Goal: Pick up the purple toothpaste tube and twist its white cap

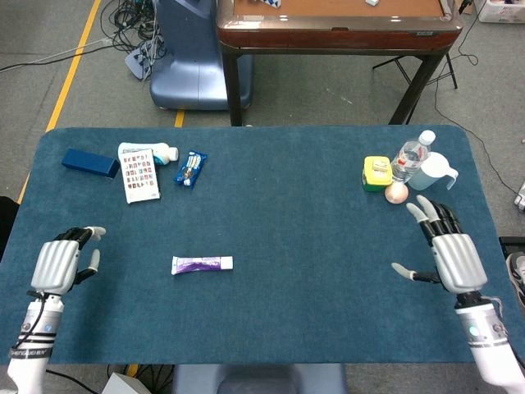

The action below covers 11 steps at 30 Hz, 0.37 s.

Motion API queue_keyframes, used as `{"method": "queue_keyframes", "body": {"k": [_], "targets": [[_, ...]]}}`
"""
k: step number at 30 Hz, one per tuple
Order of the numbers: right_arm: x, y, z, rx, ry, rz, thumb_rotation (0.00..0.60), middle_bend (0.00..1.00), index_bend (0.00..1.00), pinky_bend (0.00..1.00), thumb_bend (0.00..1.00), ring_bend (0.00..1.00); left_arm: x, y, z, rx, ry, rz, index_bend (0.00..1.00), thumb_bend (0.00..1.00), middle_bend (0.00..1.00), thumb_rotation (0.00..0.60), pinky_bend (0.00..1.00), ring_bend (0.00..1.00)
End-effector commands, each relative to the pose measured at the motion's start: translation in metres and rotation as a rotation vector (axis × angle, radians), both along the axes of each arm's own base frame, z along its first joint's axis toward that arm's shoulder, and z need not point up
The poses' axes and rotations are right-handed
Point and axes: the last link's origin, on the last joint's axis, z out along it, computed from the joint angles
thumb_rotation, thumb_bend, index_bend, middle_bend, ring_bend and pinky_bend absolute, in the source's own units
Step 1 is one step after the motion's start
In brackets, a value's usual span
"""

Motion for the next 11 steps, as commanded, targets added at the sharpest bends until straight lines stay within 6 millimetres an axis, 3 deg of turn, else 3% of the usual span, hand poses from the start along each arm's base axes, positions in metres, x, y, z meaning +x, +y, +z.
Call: {"method": "queue_keyframes", "body": {"k": [1,6,11], "targets": [[-0.017,0.026,0.003,-0.040,0.017,-0.065,0.431,0.00,0.00,0.00,0.12,0.00,-0.002,-0.019,0.005,0.017,0.030,0.005,0.31,0.49,0.39,0.600,0.35,0.29],[-0.032,0.051,0.003,-0.055,0.007,-0.135,0.433,0.01,0.00,0.00,0.12,0.00,0.000,-0.038,0.006,0.061,0.029,0.003,0.32,0.49,0.39,0.600,0.35,0.29],[-0.036,0.057,0.005,-0.064,0.011,-0.156,0.432,0.02,0.00,0.00,0.12,0.00,0.000,-0.046,0.005,0.070,0.035,0.011,0.32,0.49,0.38,0.600,0.35,0.29]]}}
